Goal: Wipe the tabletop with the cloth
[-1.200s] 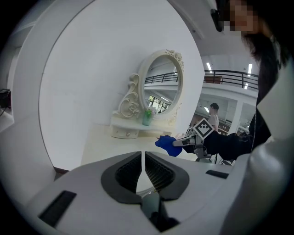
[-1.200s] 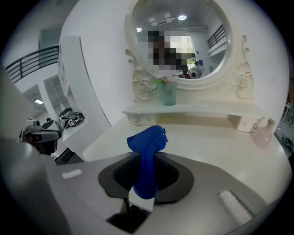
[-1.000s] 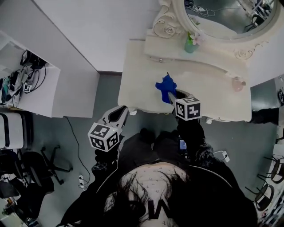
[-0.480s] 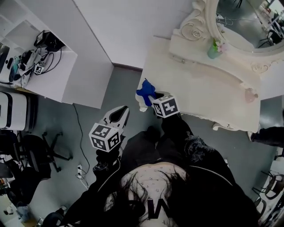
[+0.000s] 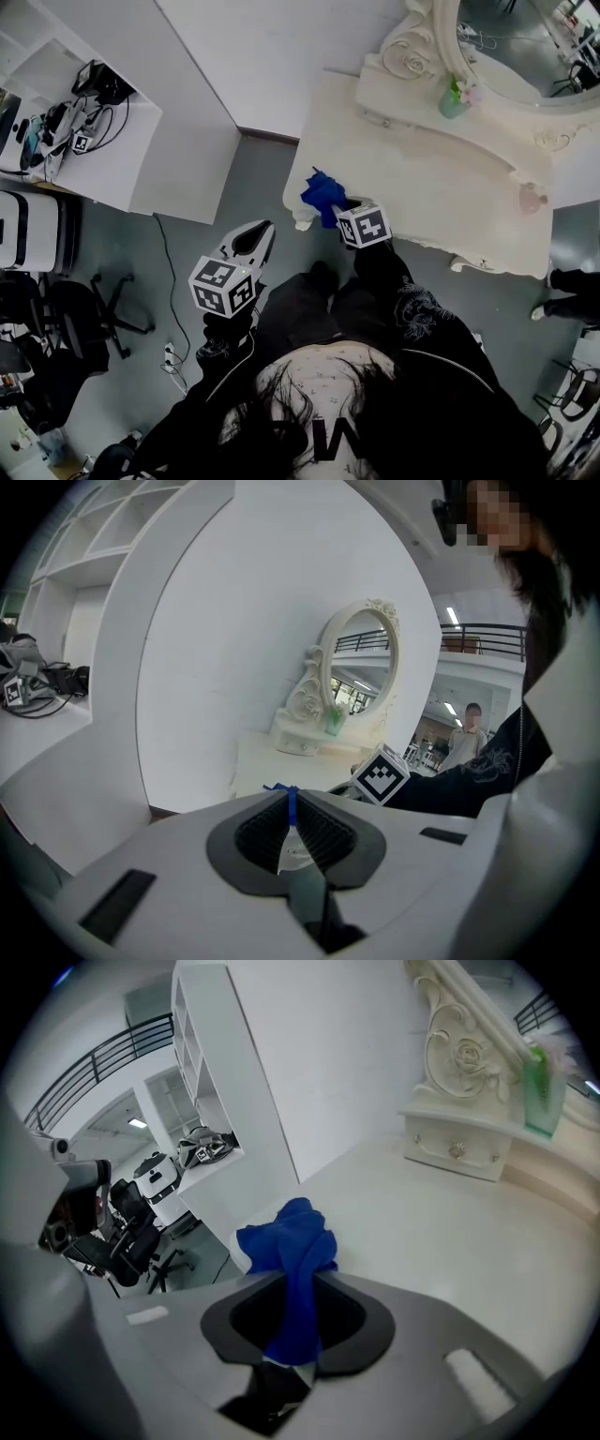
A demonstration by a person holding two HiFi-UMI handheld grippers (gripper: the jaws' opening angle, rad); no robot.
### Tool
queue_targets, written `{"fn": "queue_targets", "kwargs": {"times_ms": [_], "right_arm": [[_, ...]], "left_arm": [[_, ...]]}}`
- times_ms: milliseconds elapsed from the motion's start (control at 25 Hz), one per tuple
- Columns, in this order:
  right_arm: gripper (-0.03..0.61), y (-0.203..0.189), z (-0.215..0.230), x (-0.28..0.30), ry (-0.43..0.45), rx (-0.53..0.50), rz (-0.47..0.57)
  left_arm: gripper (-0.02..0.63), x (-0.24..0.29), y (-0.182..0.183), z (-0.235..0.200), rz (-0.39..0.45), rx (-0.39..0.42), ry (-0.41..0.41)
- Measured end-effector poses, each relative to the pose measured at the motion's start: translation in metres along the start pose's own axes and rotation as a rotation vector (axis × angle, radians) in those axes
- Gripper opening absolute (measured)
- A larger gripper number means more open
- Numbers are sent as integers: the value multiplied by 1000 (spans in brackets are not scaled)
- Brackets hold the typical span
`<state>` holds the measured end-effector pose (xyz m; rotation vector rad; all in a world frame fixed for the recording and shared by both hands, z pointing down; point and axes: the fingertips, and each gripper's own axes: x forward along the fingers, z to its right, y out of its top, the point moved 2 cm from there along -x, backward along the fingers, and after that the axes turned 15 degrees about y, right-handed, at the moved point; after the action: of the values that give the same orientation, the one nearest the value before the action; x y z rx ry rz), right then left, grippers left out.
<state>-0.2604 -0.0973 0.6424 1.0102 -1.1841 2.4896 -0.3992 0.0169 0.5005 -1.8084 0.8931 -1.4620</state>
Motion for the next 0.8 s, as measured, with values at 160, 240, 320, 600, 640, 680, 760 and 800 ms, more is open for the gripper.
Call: {"fn": "queue_targets", "kwargs": {"times_ms": [160, 240, 320, 600, 640, 680, 760, 800], "right_arm": [[83, -15, 18, -21, -18, 22, 19], [83, -20, 28, -34, -30, 29, 31], [83, -29, 41, -50, -44, 39, 38], [83, -65, 89, -114, -113, 113, 70], [83, -71, 95, -123, -124, 124, 75], [83, -77, 102, -132, -132, 135, 81], [83, -88, 114, -149, -148, 151, 92], [83, -94, 120, -158, -157, 156, 95]], "left_arm": [[5, 14, 6, 30, -2, 26, -41], [5, 23, 8, 47, -6, 39, -60], [5, 33, 10, 68, -11, 51, -84], [5, 56, 14, 140, -28, 101, -161], [5, 58, 14, 150, -30, 110, -171], [5, 61, 14, 160, -33, 118, -181], [5, 65, 14, 178, -36, 133, -196], [5, 67, 14, 187, -37, 139, -202]]}}
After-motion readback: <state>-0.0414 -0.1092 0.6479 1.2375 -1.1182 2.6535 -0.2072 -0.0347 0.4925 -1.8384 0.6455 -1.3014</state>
